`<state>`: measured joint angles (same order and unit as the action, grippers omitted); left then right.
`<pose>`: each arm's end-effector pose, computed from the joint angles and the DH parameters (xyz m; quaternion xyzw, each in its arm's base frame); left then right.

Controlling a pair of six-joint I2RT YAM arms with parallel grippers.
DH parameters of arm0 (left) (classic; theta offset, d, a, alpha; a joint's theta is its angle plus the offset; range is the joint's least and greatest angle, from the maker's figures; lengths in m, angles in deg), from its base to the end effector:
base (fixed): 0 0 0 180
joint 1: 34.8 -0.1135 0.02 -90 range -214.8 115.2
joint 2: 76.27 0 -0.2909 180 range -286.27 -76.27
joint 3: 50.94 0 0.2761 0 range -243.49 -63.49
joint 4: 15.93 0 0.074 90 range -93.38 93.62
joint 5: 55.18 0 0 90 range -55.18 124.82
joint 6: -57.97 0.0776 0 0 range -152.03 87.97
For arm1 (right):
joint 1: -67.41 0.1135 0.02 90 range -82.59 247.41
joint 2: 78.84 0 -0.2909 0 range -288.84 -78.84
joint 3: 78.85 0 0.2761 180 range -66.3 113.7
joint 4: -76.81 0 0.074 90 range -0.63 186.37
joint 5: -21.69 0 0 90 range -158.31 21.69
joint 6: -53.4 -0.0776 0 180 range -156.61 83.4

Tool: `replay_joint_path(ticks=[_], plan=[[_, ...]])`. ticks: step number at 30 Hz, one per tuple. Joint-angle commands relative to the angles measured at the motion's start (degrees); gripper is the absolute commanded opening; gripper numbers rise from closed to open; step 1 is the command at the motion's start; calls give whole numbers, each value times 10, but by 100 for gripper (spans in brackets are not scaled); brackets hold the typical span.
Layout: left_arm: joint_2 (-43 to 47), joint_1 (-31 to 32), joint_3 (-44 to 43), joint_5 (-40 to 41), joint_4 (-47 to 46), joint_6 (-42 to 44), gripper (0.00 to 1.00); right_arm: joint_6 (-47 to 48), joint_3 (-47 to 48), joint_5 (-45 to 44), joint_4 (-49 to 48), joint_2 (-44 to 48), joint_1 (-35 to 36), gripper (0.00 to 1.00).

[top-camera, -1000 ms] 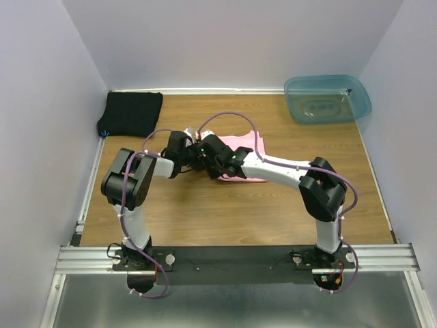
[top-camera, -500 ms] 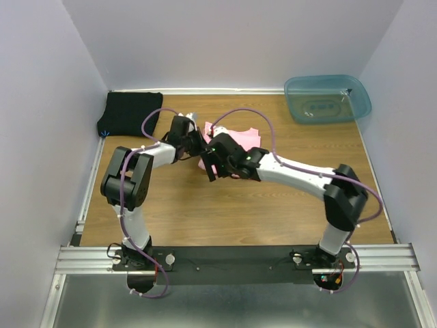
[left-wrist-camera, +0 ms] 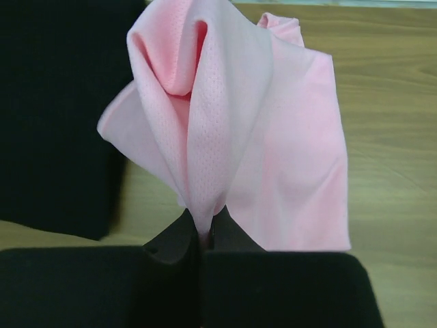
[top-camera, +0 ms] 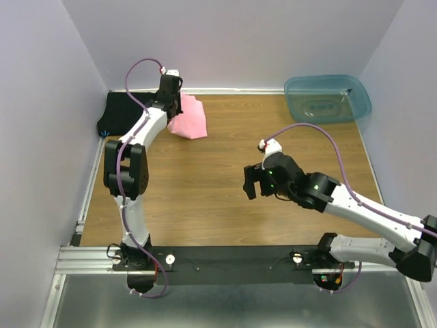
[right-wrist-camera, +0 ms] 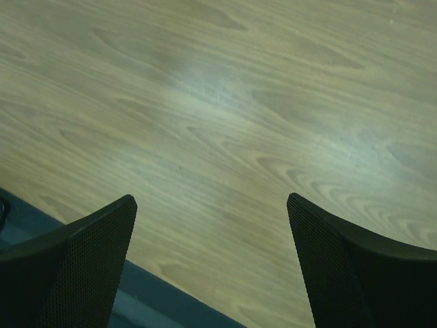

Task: Fold and stack the t-shirts
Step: Neatly place the folded tshirt to the corner

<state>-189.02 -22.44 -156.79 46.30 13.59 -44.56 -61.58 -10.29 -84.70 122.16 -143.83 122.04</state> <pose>0.5184 -0.0978 0.2595 -0.0464 0.8881 -0.0095 0.4572 0.1818 0.2183 0.2954 -0.1749 0.8883 0.1589 0.3939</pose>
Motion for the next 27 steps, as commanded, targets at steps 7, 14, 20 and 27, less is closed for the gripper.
replay_joint_path(ticks=[7, 14, 20, 27], plan=[[-95, -42, -144, 243, 83, 180, 0, -31, -57, 42, 32, 37, -1, 100], [-148, -63, -225, 99, 136, 162, 0, 26, 4, 29, 35, -70, -1, 100], [-195, -70, -298, -143, 133, 115, 0, 48, 66, 6, 34, -151, -1, 100], [-266, -108, -439, -47, 191, 188, 0, 55, 79, -1, 36, -175, -3, 100]])
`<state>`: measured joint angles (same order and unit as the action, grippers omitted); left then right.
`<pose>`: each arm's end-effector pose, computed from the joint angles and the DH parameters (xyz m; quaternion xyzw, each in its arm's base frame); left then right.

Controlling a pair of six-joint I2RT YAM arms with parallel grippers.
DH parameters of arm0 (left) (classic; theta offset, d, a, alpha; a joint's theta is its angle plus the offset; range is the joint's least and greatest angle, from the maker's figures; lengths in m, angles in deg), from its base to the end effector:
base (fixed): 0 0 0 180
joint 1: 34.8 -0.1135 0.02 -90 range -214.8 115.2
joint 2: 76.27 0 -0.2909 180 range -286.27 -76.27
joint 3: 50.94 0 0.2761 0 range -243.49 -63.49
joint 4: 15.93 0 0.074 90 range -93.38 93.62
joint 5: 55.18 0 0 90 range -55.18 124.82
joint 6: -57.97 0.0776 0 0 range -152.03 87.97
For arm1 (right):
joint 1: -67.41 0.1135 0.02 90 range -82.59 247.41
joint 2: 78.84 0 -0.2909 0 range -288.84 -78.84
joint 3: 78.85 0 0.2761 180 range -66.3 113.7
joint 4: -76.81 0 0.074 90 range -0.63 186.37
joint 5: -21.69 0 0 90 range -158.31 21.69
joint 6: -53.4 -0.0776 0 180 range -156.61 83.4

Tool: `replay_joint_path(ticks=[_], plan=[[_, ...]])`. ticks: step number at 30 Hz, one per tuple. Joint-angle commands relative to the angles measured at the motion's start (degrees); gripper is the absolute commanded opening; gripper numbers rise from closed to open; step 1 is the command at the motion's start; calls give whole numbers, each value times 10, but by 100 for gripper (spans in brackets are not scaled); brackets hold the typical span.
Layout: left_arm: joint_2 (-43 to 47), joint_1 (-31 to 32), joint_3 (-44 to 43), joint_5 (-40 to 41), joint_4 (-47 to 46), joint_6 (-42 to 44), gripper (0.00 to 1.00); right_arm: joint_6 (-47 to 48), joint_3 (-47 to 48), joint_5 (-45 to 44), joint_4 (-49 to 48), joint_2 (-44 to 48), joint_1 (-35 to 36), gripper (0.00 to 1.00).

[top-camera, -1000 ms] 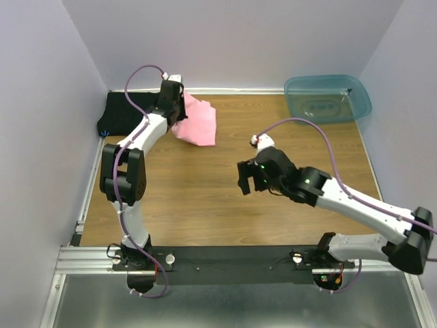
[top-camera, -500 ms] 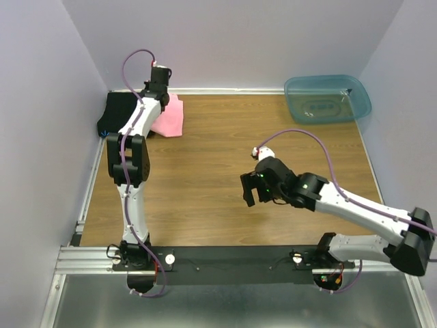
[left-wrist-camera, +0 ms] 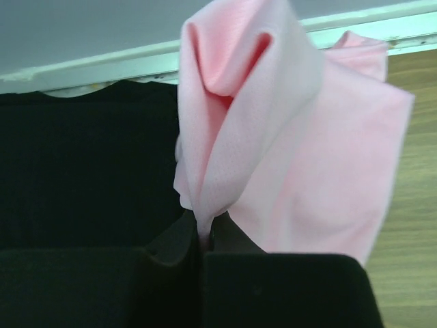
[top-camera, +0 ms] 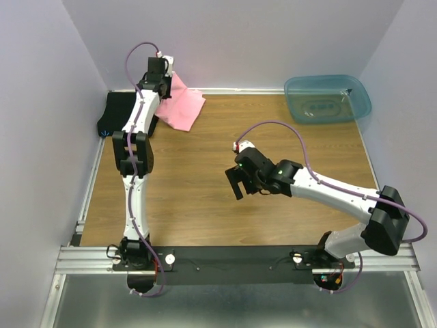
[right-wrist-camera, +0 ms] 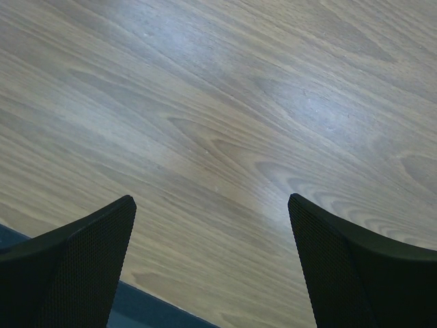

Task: Fold and stack the t-shirts
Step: Neatly place the folded tshirt to the corner

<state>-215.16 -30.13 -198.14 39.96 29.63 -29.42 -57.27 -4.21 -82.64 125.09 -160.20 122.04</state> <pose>0.6313 -0.0446 0.2531 0.0369 0.8945 0.0322 0.4444 0.2102 0.2629 0.2466 -0.2405 0.9160 0.0881 0.3089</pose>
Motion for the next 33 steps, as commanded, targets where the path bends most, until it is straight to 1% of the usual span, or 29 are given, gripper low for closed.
replay_joint_path(ticks=[1, 6, 7, 8, 10, 15, 20, 23, 26, 29, 33], plan=[[1, -33, -15, 29, 27, 44, 0, 12, 19, -24, 6, -13, -4, 100], [46, -42, 32, 121, 21, 81, 0, 15, 30, -26, 7, -30, -10, 100], [51, -42, 37, 131, 21, 86, 0, 17, 32, -25, 7, -34, -12, 100], [57, -59, 42, 138, 22, 96, 0, 19, 37, -24, 7, -36, -13, 100], [73, -68, 58, 159, 22, 105, 0, 26, 44, -23, 8, -48, -16, 100], [107, -91, 87, 205, -2, 145, 0, 44, 76, -21, 11, -76, -22, 100], [106, -113, 78, 219, -26, 163, 0, 50, 95, -19, 11, -102, -25, 100], [92, -123, 68, 224, -30, 158, 0, 55, 104, -17, 13, -112, -29, 100], [79, -135, 78, 228, -40, 142, 0, 57, 110, -17, 15, -120, -30, 100], [66, -143, 97, 215, -65, 129, 0, 57, 112, -16, 16, -125, -30, 100], [47, -149, 114, 169, -101, 108, 0, 55, 112, -15, 18, -132, -30, 100]])
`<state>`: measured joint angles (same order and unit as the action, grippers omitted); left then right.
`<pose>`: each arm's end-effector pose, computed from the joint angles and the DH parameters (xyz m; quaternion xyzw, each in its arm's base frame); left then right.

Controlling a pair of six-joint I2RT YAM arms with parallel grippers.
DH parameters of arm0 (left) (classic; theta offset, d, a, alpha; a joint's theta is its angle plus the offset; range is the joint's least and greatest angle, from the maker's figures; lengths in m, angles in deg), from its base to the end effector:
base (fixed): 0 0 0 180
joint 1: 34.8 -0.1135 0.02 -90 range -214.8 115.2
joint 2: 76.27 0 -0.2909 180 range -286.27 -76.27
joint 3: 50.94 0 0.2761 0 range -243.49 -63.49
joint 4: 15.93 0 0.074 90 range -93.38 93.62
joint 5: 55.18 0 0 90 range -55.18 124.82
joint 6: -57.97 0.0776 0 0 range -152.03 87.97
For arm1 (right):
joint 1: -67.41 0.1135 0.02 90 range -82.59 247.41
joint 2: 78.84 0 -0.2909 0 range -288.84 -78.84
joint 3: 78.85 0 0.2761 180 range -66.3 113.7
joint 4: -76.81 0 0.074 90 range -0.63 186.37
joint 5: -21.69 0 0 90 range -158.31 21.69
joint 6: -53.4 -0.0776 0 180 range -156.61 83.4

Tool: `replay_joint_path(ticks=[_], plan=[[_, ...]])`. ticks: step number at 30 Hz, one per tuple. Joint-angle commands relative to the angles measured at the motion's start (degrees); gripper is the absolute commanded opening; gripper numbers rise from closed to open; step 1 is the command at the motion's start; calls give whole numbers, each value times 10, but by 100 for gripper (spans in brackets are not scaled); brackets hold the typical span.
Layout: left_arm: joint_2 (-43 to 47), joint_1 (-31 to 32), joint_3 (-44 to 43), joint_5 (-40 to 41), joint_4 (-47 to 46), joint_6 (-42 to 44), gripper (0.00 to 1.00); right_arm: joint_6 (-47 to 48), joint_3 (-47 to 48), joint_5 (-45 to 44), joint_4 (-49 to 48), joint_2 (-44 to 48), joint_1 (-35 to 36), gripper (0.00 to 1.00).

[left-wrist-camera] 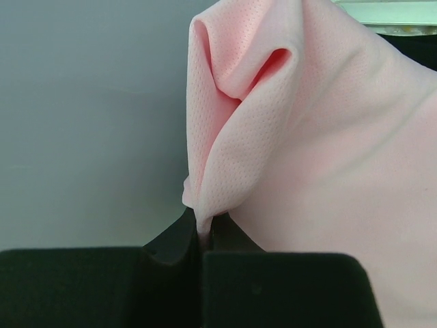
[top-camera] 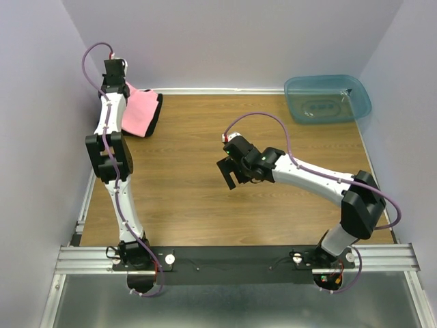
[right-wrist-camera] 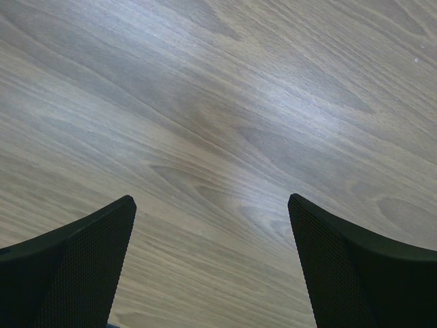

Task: Fold and stack the t-shirts
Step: Neatly place the folded tshirt to the corner

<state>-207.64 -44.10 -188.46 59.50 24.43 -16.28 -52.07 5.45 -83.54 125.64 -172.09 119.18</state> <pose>0.5931 0.1300 0.2801 -0.0513 0.8676 0.2835 0.4052 0.2565 0.2926 0.2350 -0.2617 0.9163 0.0463 0.2995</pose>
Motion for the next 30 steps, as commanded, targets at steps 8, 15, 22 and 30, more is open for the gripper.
replay_joint_path(ticks=[8, 15, 22, 30], plan=[[-58, -42, 29, -72, -70, -119, 31, 0, 16, -12, 19, -16, -3, 100], [2, -58, 78, -88, -90, -199, 66, -16, 11, -32, 21, -7, -21, 100], [115, -52, 195, -133, -109, -260, 90, -26, -1, -46, 20, 5, -47, 100], [221, -5, 347, -67, -154, -325, 86, -44, -29, -57, 16, 34, -58, 100]])
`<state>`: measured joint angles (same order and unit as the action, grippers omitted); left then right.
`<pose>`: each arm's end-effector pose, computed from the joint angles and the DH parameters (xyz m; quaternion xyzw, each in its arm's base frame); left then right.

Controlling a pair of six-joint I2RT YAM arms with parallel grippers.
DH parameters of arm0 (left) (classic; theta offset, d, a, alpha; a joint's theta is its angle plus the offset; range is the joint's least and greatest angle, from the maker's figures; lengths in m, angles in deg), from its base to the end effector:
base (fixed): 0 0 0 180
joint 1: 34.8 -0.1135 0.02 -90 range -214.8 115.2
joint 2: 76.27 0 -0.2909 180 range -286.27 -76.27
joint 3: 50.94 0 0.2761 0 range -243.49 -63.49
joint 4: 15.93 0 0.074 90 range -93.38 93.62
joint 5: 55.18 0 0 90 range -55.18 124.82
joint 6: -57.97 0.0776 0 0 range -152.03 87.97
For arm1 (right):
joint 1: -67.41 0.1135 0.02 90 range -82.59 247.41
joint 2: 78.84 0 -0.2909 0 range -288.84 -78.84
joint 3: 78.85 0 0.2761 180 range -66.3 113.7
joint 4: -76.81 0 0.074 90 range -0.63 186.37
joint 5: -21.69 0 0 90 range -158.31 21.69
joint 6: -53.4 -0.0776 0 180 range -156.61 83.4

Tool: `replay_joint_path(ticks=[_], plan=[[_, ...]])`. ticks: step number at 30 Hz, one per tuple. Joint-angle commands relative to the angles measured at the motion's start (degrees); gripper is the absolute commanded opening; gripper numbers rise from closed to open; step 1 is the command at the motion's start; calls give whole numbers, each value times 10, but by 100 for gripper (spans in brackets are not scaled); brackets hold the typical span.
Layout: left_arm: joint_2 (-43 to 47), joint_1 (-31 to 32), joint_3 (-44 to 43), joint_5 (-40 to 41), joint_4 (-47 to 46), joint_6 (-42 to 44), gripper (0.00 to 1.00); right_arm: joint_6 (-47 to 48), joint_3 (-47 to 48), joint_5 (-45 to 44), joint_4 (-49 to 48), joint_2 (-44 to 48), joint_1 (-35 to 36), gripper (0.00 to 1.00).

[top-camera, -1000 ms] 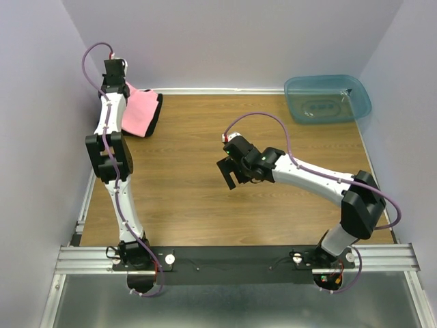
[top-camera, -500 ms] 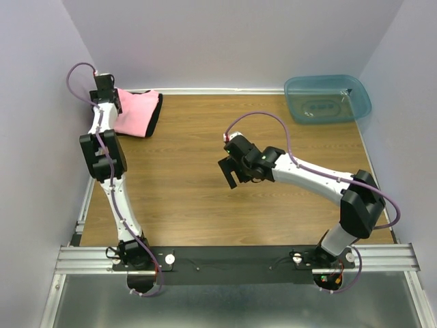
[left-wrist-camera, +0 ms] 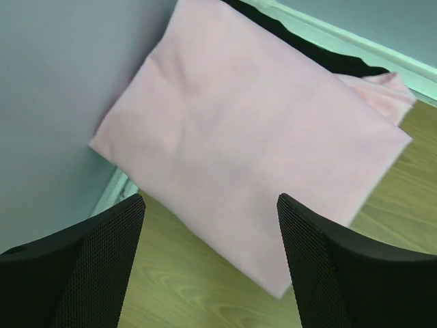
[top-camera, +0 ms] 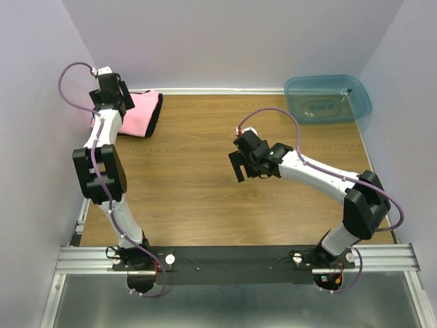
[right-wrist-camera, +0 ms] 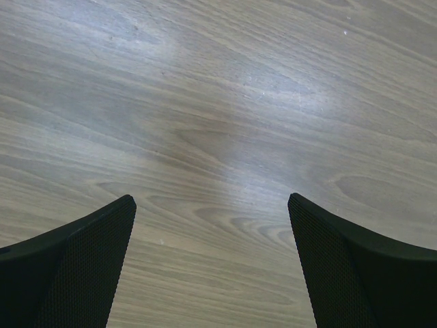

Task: Fold and stack the t-shirts
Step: Neatly place the folded tshirt to the corner

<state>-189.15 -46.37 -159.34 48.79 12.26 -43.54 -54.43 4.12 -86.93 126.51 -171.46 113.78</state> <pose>0.5194 0.1255 0.2794 -0.2314 0.8417 0.1070 0.4761 0.2806 0.2585 0.2309 -0.1932 0.9329 0.0064 0.3039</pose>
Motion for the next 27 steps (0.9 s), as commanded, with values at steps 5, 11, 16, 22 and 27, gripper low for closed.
replay_joint_path(ticks=[5, 11, 16, 22, 27], plan=[[47, 30, 99, 8, -50, -78, 85, -31, -36, -22, 5, 48, -4, 100], [41, 52, 171, -45, -64, -161, 86, -42, -48, -25, 4, 67, -5, 100], [75, 53, 258, -50, -115, -262, 92, -50, -58, -28, 4, 80, -5, 100], [120, 45, 372, -76, -267, -376, 91, -60, -72, -27, 5, 95, -5, 100], [160, 26, 463, -77, -426, -437, 80, -67, -84, -30, 5, 118, -6, 100]])
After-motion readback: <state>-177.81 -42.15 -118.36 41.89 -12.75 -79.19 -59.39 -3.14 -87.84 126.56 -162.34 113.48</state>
